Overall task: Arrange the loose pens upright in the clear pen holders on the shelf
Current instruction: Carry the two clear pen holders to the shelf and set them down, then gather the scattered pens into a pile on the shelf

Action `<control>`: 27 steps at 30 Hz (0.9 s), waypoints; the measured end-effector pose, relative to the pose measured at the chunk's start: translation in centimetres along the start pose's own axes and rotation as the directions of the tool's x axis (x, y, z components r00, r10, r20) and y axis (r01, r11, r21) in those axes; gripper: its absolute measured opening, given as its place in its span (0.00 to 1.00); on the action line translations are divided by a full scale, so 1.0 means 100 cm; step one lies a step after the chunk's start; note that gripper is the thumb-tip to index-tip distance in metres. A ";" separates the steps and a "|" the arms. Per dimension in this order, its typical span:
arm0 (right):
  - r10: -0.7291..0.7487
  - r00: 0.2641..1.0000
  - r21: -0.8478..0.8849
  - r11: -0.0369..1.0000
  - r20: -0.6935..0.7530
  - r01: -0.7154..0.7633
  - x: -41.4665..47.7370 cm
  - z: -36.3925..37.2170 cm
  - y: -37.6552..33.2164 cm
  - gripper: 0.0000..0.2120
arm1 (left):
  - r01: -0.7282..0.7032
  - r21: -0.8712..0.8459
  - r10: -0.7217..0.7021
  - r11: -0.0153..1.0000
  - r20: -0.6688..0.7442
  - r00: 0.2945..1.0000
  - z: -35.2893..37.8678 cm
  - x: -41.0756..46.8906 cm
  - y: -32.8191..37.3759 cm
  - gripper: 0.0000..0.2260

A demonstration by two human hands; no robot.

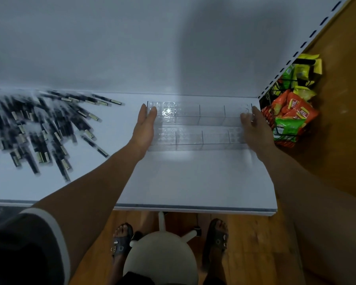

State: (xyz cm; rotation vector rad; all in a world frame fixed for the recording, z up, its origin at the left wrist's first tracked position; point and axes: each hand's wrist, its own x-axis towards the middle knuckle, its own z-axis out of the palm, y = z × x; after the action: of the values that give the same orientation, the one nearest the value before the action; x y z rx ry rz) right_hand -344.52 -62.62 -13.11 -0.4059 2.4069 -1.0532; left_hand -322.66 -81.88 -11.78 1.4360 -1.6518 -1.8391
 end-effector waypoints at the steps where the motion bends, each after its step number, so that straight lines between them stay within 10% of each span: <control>1: 0.006 1.000 -0.022 1.000 0.014 -0.006 -0.001 -0.002 0.000 0.29 | 0.010 -0.001 -0.010 1.000 -0.004 1.000 -0.002 0.000 0.001 0.28; 8: -0.194 0.974 -0.327 0.934 -0.120 0.146 -0.034 -0.025 -0.020 0.27 | -0.056 0.264 0.066 0.963 -0.029 0.997 -0.049 -0.037 0.012 0.22; 12: -0.344 0.938 -0.479 0.829 -0.031 0.288 -0.059 0.001 -0.076 0.22 | -0.140 0.628 0.122 0.765 0.072 0.990 -0.108 -0.063 0.020 0.21; 19: -0.330 0.886 -0.481 0.749 0.325 0.456 -0.162 0.128 -0.166 0.22 | -0.153 0.899 0.147 0.410 0.100 0.984 -0.254 -0.102 0.020 0.21; 27: -0.113 0.862 -0.473 0.797 0.494 0.375 -0.271 0.246 -0.214 0.26 | -0.142 0.902 0.065 0.407 0.127 0.990 -0.390 -0.137 -0.019 0.22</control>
State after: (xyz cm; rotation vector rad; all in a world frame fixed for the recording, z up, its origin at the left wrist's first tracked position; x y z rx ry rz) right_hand -306.93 -79.55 -3.32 -1.0731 2.2192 -0.2563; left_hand -284.55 -94.01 -1.10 1.4940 -2.9549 -0.8020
